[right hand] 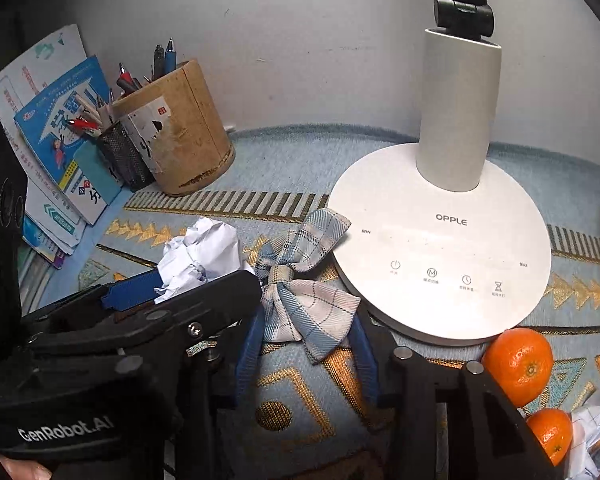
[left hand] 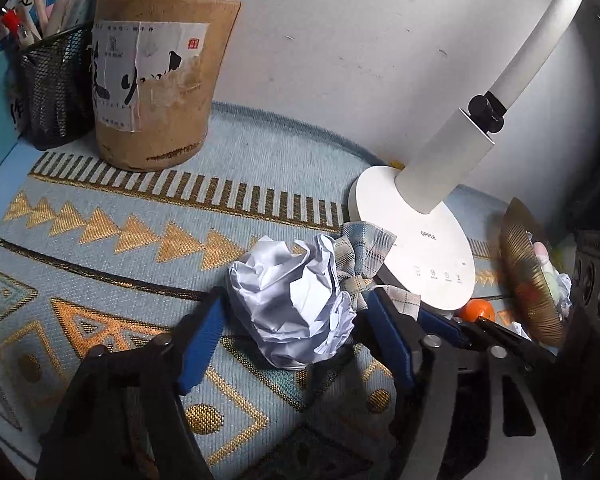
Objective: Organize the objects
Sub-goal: 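Grasp a paper ball with the left gripper while the right grasps the plaid bow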
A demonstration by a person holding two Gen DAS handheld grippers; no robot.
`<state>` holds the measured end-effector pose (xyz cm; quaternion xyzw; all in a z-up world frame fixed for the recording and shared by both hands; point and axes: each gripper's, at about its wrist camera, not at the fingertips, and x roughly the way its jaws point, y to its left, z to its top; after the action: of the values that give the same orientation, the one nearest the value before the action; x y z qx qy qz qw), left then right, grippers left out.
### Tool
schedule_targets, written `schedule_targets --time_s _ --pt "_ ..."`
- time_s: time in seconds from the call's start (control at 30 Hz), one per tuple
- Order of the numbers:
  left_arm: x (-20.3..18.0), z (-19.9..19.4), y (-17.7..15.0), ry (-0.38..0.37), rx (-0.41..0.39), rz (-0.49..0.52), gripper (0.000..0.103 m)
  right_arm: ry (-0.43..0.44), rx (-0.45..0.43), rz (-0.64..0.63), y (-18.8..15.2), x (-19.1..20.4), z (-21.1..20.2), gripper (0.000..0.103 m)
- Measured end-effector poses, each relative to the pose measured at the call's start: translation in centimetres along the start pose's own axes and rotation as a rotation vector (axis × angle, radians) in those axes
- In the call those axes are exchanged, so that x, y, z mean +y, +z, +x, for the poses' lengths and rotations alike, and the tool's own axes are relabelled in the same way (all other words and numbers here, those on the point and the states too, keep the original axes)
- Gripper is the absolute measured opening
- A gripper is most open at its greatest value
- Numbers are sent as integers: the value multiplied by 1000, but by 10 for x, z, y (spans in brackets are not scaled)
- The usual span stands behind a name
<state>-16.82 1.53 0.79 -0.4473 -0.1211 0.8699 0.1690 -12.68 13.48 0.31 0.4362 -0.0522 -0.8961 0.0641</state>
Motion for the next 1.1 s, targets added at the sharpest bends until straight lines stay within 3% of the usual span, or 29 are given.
schedule_targets --time_s 0.03,0.07,0.2,0.43,0.6,0.67,0.8,0.93,1.03,1.1 --pt "0 0 0 0 -1 -1 53 -4 -1 -2 0 1 0 23" --pt "1 0 0 5 -1 -3 52 -1 0 5 1 0 1 20" --pt "-1 -6 -1 17 -23 8 47 28 -13 32 0 -9 -4 13" --pt "-2 -20 -4 39 -78 32 47 70 -34 77 -9 -17 -22 9" --pt "-18 -41 -21 62 -98 54 46 158 6 149 -39 -38 -59 9" --pt "-32 -56 -33 28 -95 61 46 162 6 162 -58 -46 -83 9" --pt "-65 -93 -74 33 -124 110 46 130 -44 180 -103 -62 -142 9" --pt "-85 -110 -119 143 -176 95 46 42 -78 252 -150 -85 -188 10" --pt "-94 -108 -144 153 -166 93 46 2 -66 232 -171 -96 -201 10" --pt "-98 -104 -153 130 -149 93 46 37 -33 223 -179 -102 -201 10"
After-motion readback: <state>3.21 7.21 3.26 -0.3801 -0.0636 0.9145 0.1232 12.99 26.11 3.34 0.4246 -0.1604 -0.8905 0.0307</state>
